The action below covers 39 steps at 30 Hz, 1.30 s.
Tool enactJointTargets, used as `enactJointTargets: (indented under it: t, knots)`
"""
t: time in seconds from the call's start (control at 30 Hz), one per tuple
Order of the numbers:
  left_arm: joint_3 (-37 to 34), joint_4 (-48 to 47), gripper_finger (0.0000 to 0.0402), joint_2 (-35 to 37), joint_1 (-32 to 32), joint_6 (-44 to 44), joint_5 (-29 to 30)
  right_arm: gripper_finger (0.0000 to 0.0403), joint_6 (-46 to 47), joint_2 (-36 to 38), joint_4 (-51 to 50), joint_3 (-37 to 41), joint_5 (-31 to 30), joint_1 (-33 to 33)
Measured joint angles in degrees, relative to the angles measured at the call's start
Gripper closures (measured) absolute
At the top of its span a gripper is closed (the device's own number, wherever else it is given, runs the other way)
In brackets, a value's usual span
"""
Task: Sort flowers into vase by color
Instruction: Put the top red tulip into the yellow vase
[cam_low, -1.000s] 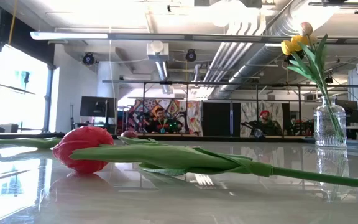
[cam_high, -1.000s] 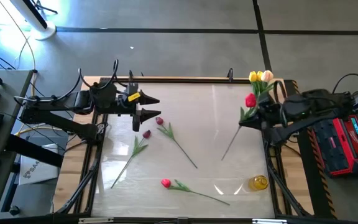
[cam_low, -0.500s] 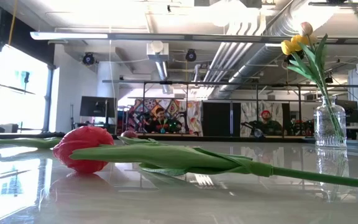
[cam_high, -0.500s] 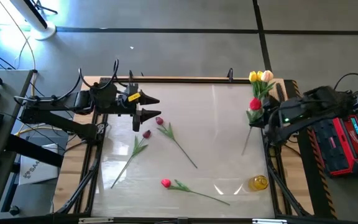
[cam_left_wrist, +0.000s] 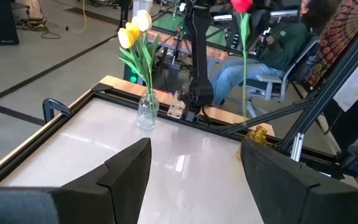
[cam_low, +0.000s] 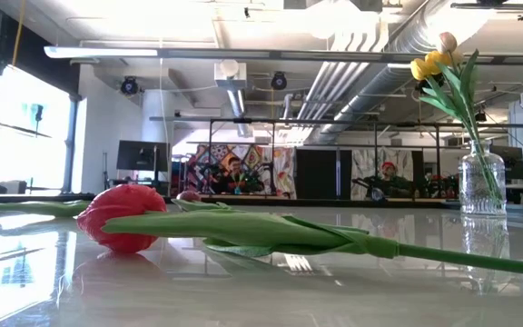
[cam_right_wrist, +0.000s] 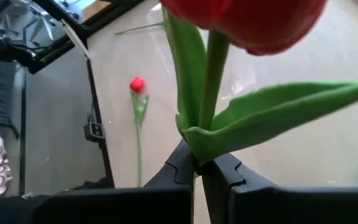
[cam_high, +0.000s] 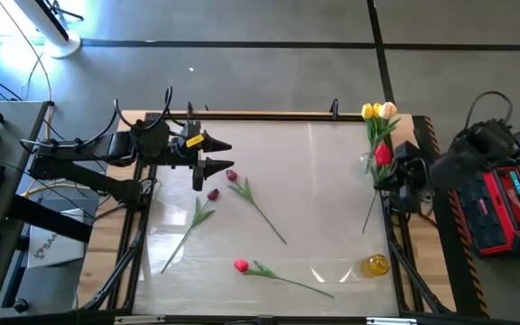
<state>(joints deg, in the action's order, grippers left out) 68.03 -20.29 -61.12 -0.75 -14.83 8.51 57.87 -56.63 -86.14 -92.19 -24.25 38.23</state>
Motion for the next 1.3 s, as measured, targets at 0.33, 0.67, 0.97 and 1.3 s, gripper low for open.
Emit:
enactJointTargets:
  t: [0.33,0.67,0.97,1.3]
  knots:
    - [0.0,0.0,0.0165,0.0,0.0,0.0,0.0,0.0403,22.5,-7.6,-3.9,0.8,-11.9,20.3]
    - [0.0,0.1,0.0165,0.0,0.0,0.0,0.0,0.0403,32.2,-9.4,-3.9,1.1,-10.2,29.9]
    - [0.0,0.1,0.0165,0.0,0.0,0.0,0.0,0.0403,27.6,-7.6,-3.9,0.5,-9.5,31.0]
    - [0.0,0.2,0.0165,0.0,0.0,0.0,0.0,0.0403,23.2,-4.7,-3.9,5.3,-6.2,31.0]
